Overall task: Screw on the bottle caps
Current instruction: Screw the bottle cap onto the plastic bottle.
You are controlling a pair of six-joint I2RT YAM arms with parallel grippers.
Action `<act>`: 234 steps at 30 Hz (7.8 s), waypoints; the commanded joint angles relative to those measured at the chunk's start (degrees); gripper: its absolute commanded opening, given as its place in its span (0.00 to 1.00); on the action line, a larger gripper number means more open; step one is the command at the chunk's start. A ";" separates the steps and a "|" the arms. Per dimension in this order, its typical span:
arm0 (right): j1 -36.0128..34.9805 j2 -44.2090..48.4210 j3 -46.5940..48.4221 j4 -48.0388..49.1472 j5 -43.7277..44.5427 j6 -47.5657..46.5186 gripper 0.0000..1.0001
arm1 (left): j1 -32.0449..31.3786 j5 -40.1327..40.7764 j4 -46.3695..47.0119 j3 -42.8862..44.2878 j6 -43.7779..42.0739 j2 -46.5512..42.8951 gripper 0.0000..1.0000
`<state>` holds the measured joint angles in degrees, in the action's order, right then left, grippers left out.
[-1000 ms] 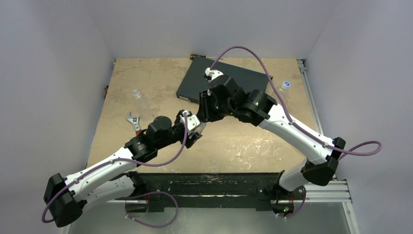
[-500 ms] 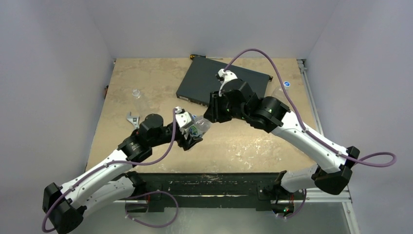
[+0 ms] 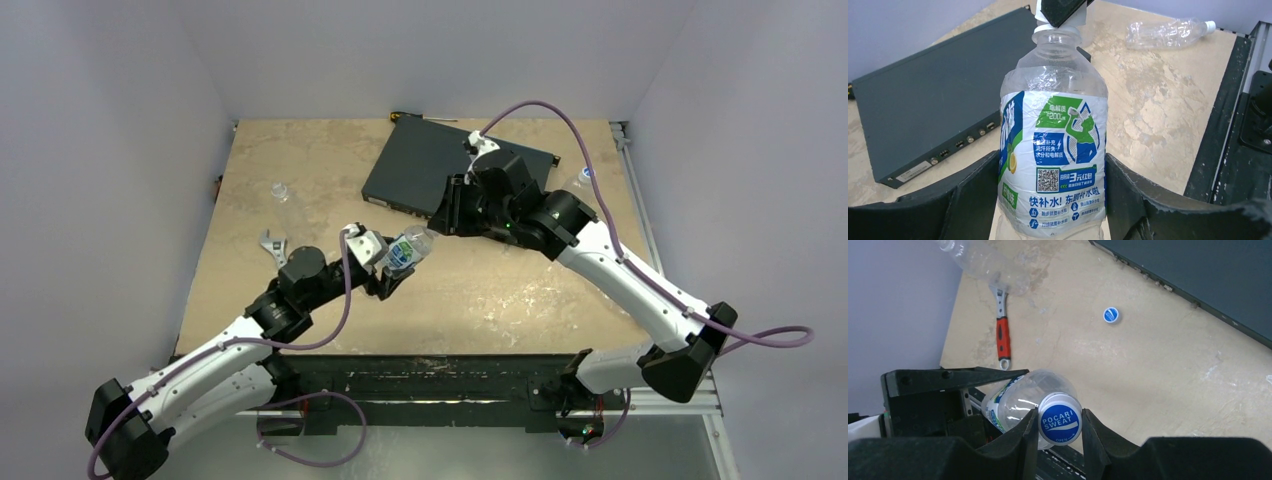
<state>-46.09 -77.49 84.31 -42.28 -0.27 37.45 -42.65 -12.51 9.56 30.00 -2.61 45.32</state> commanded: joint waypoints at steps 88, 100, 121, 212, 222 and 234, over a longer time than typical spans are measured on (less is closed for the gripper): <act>-0.32 -6.97 11.12 -6.93 -15.11 1.09 0.17 | -1.66 5.63 43.75 -8.13 5.42 -6.30 0.00; -1.20 -8.38 15.90 -11.37 -10.14 -0.46 0.43 | -1.59 5.50 43.34 -9.94 6.57 -6.42 0.00; -1.20 7.36 14.42 -7.09 -12.71 -24.22 0.98 | -1.47 0.44 37.69 -14.15 13.15 -10.60 0.00; -1.11 -15.01 30.20 -20.20 1.18 0.22 0.76 | -1.74 11.52 25.08 2.38 -6.68 8.21 0.00; -1.11 -3.04 25.47 -15.11 1.23 -13.67 0.98 | -0.40 -0.97 17.99 -0.19 2.93 4.73 0.00; -2.33 5.39 16.15 -14.63 -15.59 -33.68 0.69 | 5.73 -32.75 12.78 2.17 14.69 2.85 0.00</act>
<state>-47.29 -71.53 102.52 -57.45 -8.47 11.81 -38.06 -31.48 21.39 30.00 6.00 49.36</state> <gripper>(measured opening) 0.705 0.657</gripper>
